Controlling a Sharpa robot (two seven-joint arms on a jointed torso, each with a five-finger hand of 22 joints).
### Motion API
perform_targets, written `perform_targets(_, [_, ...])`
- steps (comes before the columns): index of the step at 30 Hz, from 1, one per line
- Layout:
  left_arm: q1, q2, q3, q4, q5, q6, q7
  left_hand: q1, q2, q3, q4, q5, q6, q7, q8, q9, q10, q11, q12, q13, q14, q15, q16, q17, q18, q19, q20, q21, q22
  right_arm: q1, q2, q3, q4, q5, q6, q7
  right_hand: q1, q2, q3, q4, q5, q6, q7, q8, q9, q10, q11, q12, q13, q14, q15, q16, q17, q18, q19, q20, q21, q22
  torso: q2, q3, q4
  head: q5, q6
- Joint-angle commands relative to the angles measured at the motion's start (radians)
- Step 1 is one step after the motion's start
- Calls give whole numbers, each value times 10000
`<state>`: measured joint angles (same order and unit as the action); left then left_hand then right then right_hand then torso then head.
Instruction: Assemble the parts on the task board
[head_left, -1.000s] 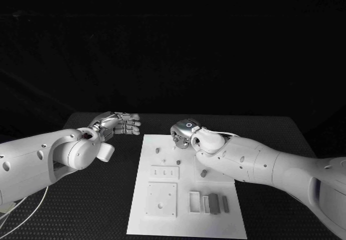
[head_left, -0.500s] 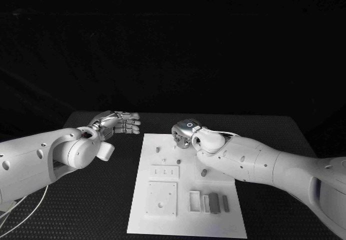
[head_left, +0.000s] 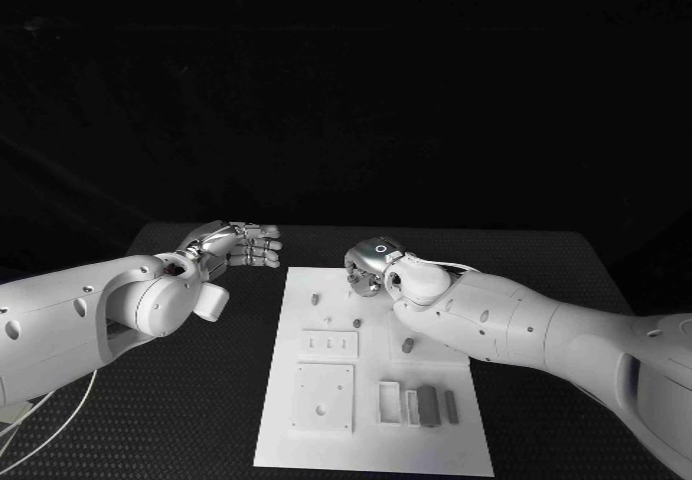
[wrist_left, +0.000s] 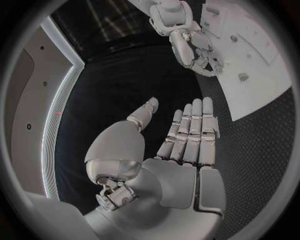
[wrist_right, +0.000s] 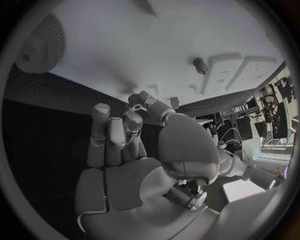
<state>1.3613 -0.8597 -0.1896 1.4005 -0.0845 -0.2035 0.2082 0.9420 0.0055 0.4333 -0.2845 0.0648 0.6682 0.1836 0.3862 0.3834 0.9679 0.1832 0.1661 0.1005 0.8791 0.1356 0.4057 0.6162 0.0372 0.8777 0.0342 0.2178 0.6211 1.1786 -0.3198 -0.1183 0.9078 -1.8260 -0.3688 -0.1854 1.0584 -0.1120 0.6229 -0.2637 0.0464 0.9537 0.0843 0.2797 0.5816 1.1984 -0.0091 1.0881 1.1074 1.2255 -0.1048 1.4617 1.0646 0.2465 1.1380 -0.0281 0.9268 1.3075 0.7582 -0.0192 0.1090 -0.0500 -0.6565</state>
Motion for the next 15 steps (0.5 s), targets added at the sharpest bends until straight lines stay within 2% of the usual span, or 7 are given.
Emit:
perform_targets(1, [36,15,11,17,-38,87,62,88,-8,-58,1,-28,69,497,-61,-17,30,16,-36,-12,87,-10,-43,16,166,76,6,-41,-9,-28,-5,-13,-18,158,-58,-148,-110,-357,118,245,20,52,324,-84,-35,-328,143,-65,48,-152,37,-86,-117,153,-32,26,-94,88,2,0,-6,4,-10])
perform_targets(3, [36,17,12,20,-38,92,61,88,-9,-59,1,-28,68,497,-63,-18,30,16,-38,-13,87,-10,-45,17,166,76,6,-42,-9,-28,-8,-13,-10,173,-157,-162,-127,-561,227,424,19,-36,361,-123,-8,-433,175,-97,80,-262,70,-108,-207,153,-46,37,-127,79,2,-1,-10,5,-5])
perform_targets(6, [36,21,12,21,-38,96,59,88,-11,-61,1,-30,67,498,-65,-20,29,17,-41,-15,86,-10,-49,20,166,76,6,-44,-9,-28,-13,-13,3,194,-260,-166,-114,-727,304,570,19,-111,391,-152,28,-519,203,-117,118,-366,98,-121,-294,153,-62,46,-146,84,3,-3,-10,5,-2])
perform_targets(9, [36,20,12,19,-38,95,60,89,-13,-62,0,-31,66,499,-68,-21,28,18,-43,-16,86,-9,-52,22,166,75,6,-46,-9,-28,-16,-13,1,194,-260,-167,-90,-811,335,630,19,-149,404,-165,50,-561,216,-130,136,-455,112,-142,-382,153,-82,53,-158,90,5,-1,-3,7,-3])
perform_targets(15, [37,5,12,20,-38,87,58,92,-18,-64,-2,-34,64,499,-73,-24,27,20,-49,-19,86,-9,-60,27,165,74,7,-50,-10,-28,-61,-13,14,203,-351,-180,-64,-841,356,665,19,-165,410,-167,71,-581,223,-136,149,-477,120,-142,-391,153,-95,58,-164,97,3,-4,-3,4,-8])
